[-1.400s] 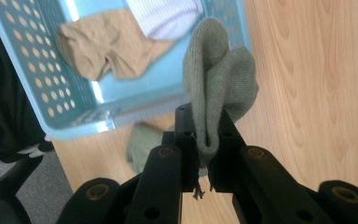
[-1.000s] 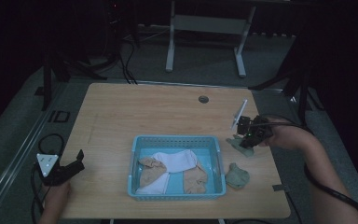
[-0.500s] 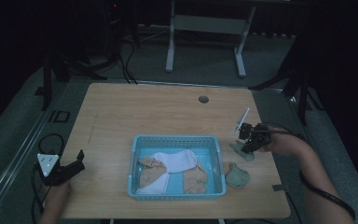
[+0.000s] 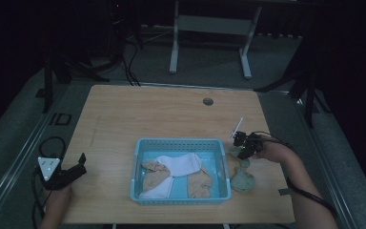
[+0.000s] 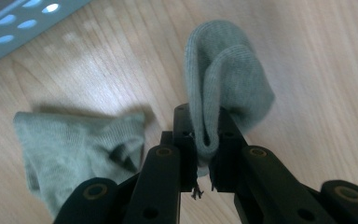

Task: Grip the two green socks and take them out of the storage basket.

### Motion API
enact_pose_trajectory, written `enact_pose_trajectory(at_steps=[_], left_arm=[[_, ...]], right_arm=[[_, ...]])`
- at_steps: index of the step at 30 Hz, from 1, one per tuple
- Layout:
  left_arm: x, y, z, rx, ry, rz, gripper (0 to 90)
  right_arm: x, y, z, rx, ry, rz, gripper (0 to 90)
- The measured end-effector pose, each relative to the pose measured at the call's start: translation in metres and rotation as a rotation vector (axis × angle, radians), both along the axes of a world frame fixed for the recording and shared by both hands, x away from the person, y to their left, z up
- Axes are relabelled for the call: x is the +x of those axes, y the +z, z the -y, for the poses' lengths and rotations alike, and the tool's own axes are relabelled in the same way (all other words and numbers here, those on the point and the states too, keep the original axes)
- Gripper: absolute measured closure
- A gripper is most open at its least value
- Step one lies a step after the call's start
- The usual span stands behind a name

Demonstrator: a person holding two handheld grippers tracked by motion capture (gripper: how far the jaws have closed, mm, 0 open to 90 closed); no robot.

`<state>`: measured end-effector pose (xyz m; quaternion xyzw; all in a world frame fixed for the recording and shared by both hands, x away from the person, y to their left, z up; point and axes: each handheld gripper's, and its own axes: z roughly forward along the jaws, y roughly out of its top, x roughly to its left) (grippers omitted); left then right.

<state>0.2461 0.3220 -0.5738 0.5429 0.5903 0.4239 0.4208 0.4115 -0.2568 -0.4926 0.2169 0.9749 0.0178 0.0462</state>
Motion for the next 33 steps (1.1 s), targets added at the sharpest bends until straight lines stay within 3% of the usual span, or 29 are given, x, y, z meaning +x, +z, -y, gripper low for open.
enact_pose_trajectory(at_steps=[3, 4, 5, 9, 11, 14, 19, 22, 24, 26, 27, 32, 33], left_arm=[[0.0, 0.0, 0.0, 0.0, -0.001, -0.001, 0.7], [0.0, 0.0, 0.0, -0.001, 0.0, -0.001, 0.7], [0.0, 0.0, 0.0, -0.001, 0.0, -0.001, 0.7], [0.0, 0.0, 0.0, -0.001, -0.001, -0.002, 0.7], [0.0, 0.0, 0.0, -0.001, 0.0, -0.001, 0.7], [0.0, 0.0, 0.0, 0.0, 0.0, -0.002, 0.7], [0.0, 0.0, 0.0, 0.0, 0.0, -0.002, 0.7], [0.0, 0.0, 0.0, 0.0, 0.001, -0.001, 0.7], [0.0, 0.0, 0.0, 0.0, 0.0, -0.002, 0.7], [0.0, 0.0, 0.0, -0.001, 0.0, -0.001, 0.7], [0.0, 0.0, 0.001, 0.0, 0.0, -0.002, 0.7], [0.0, 0.0, 0.001, 0.001, 0.001, -0.002, 0.7], [0.001, 0.0, 0.001, 0.001, 0.0, -0.003, 0.7]], right_arm=[[0.0, -0.005, -0.002, 0.004, 0.0, -0.009, 80.7], [-0.003, -0.006, -0.004, 0.002, 0.013, -0.023, 73.7], [-0.003, -0.006, -0.004, 0.002, 0.013, -0.023, 73.7], [-0.011, 0.008, -0.005, 0.006, 0.028, -0.02, 64.7], [-0.014, 0.017, -0.003, 0.023, 0.03, 0.003, 61.4], [-0.017, 0.033, 0.004, 0.083, -0.009, 0.048, 50.9], [-0.017, 0.036, 0.014, 0.13, -0.053, 0.089, 43.7], [-0.016, 0.035, 0.02, 0.147, -0.077, 0.103, 41.3], [-0.017, 0.031, 0.033, 0.206, -0.138, 0.127, 32.5], [-0.017, 0.031, 0.033, 0.206, -0.138, 0.127, 32.5], [-0.017, 0.027, 0.042, 0.25, -0.184, 0.144, 27.4], [-0.018, 0.021, 0.051, 0.282, -0.217, 0.152, 23.1], [-0.019, 0.015, 0.059, 0.297, -0.259, 0.149, 20.7]])
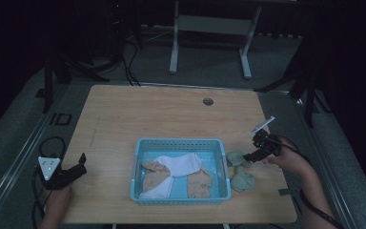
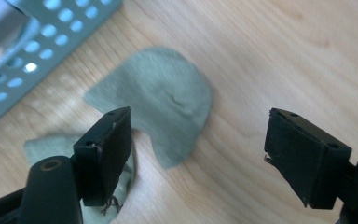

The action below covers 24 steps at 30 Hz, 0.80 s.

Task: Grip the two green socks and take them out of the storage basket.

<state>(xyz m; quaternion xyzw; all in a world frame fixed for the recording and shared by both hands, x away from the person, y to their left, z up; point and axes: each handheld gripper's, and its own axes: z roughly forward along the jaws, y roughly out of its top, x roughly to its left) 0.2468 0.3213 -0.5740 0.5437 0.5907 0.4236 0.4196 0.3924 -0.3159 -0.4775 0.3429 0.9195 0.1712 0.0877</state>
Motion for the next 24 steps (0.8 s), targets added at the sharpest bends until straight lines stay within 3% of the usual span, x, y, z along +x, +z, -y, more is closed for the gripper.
enact_pose_trajectory(at_steps=[4, 5, 6, 9, 16, 21, 24], left_arm=[[0.0, 0.0, 0.0, -0.001, -0.001, 0.0, 0.7], [0.0, 0.0, 0.0, -0.002, -0.001, 0.0, 0.7], [0.0, 0.0, 0.0, -0.002, -0.001, 0.0, 0.7], [0.0, 0.0, -0.001, -0.004, -0.003, -0.002, 0.7], [0.0, 0.0, 0.0, -0.003, -0.003, -0.001, 0.7], [0.0, 0.0, 0.0, -0.003, -0.001, 0.0, 0.7], [0.0, 0.0, 0.0, -0.003, -0.001, 0.0, 0.7]], right_arm=[[-0.001, -0.005, 0.009, 0.04, -0.048, 0.011, 18.6], [-0.002, -0.008, 0.017, 0.083, -0.089, 0.027, 16.8], [-0.003, -0.009, 0.019, 0.094, -0.107, 0.037, 16.9], [-0.008, -0.015, 0.028, 0.096, -0.175, 0.087, 16.9], [-0.022, -0.041, 0.054, 0.22, -0.314, 0.128, 11.1], [-0.035, -0.055, 0.072, 0.281, -0.448, 0.224, 11.0], [-0.045, -0.062, 0.078, 0.291, -0.514, 0.3, 11.0]])
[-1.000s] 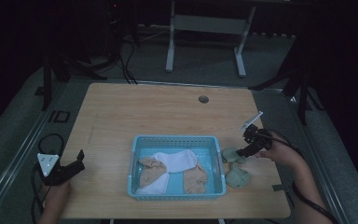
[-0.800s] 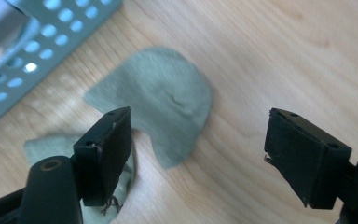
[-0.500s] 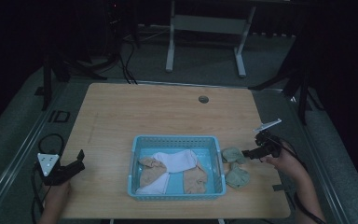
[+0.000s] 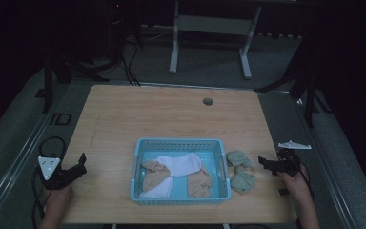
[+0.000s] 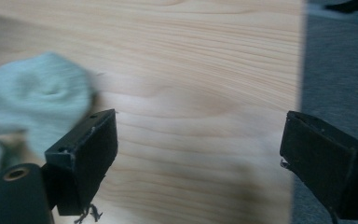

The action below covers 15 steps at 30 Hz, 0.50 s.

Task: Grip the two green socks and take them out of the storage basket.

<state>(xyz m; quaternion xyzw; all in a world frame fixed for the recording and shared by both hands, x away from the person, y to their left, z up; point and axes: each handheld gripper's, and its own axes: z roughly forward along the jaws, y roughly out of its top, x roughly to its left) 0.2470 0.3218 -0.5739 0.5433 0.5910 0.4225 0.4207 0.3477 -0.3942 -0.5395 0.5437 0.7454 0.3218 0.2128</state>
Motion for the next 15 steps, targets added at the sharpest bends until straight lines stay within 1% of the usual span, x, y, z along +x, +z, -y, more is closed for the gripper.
enact_pose_trajectory(at_steps=[2, 3, 4, 5, 6, 7, 9, 12, 15], left_arm=[[0.0, 0.0, 0.0, 0.001, -0.001, -0.001, 0.7], [0.0, 0.0, 0.0, 0.001, -0.001, -0.001, 0.7], [0.0, 0.0, 0.0, 0.001, -0.001, -0.001, 0.7], [0.0, 0.0, 0.0, 0.001, -0.001, -0.001, 0.7], [0.0, 0.0, 0.0, 0.0, -0.001, 0.0, 0.7], [0.0, 0.0, 0.0, 0.0, -0.001, 0.0, 0.7], [0.0, 0.0, 0.0, 0.0, -0.002, 0.001, 0.7], [0.0, 0.0, 0.0, -0.001, -0.003, 0.001, 0.7], [0.0, 0.0, 0.0, 0.0, -0.003, 0.001, 0.7]], right_arm=[[-0.006, -0.004, 0.005, 0.02, -0.043, 0.024, 11.1], [-0.009, -0.005, 0.007, 0.019, -0.067, 0.043, 11.1], [-0.009, -0.005, 0.007, 0.019, -0.067, 0.043, 11.1], [-0.013, -0.006, 0.008, 0.017, -0.09, 0.059, 11.0], [-0.017, -0.007, 0.01, 0.0, -0.128, 0.089, 11.1], [-0.022, -0.008, 0.013, -0.004, -0.168, 0.116, 11.1], [-0.029, -0.009, 0.017, 0.009, -0.212, 0.15, 11.1], [-0.038, -0.009, 0.02, 0.023, -0.242, 0.186, 11.1], [-0.044, -0.011, 0.019, 0.014, -0.247, 0.215, 11.1]])
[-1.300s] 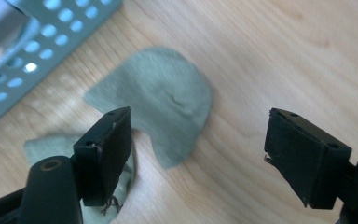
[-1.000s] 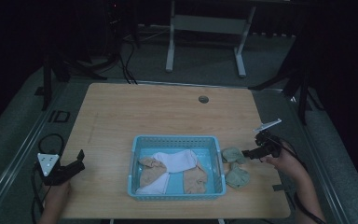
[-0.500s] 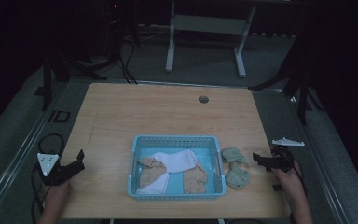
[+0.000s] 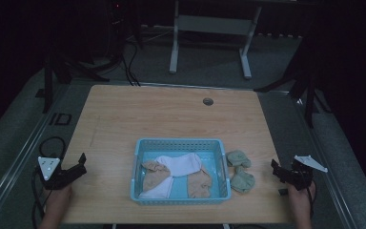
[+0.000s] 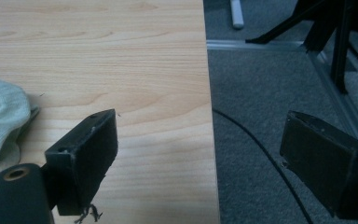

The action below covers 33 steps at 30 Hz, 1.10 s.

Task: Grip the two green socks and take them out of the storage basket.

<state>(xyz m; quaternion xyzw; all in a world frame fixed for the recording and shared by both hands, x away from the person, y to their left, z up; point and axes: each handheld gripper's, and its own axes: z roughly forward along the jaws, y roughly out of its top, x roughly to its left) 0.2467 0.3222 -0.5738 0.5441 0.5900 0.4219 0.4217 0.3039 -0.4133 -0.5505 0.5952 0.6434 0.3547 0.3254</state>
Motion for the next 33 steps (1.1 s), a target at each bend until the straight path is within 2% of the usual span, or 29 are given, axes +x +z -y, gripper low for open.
enact_pose_trajectory(at_steps=[3, 5, 12, 13, 15, 18, 21, 24, 26, 29, 33], left_arm=[[0.0, 0.0, 0.0, 0.0, 0.0, 0.0, 0.7], [0.0, 0.0, 0.0, 0.001, 0.0, 0.0, 0.7], [0.0, 0.0, 0.0, 0.001, -0.001, 0.0, 0.7], [0.0, 0.0, 0.0, 0.002, -0.001, 0.0, 0.7], [0.0, 0.0, 0.0, 0.003, -0.001, 0.0, 0.7], [0.0, 0.0, 0.0, 0.002, -0.001, 0.0, 0.7], [0.0, 0.0, 0.0, 0.0, -0.001, 0.0, 0.7], [0.0, 0.0, 0.0, -0.003, 0.0, 0.002, 0.7], [0.0, 0.0, 0.0, -0.003, 0.0, 0.002, 0.7], [0.0, 0.0, 0.0, -0.002, 0.001, 0.002, 0.7], [0.0, 0.0, 0.0, -0.003, 0.003, 0.003, 0.7]], right_arm=[[-0.008, -0.002, -0.001, 0.01, 0.0, 0.065, 11.1], [-0.012, -0.003, -0.002, 0.009, 0.003, 0.089, 11.1], [-0.028, -0.007, -0.006, -0.026, -0.004, 0.186, 11.4], [-0.031, -0.008, -0.006, -0.041, -0.012, 0.207, 12.5], [-0.034, -0.01, -0.007, -0.066, -0.02, 0.222, 12.4], [-0.037, -0.009, -0.006, -0.053, -0.03, 0.26, 12.4], [-0.038, -0.011, -0.002, -0.044, -0.045, 0.27, 12.4], [-0.042, -0.01, 0.002, -0.001, -0.047, 0.306, 12.4], [-0.042, -0.01, 0.004, 0.017, -0.041, 0.312, 12.4], [-0.042, -0.011, 0.004, 0.017, -0.039, 0.31, 12.4], [-0.039, -0.012, 0.002, -0.013, -0.023, 0.29, 12.5]])
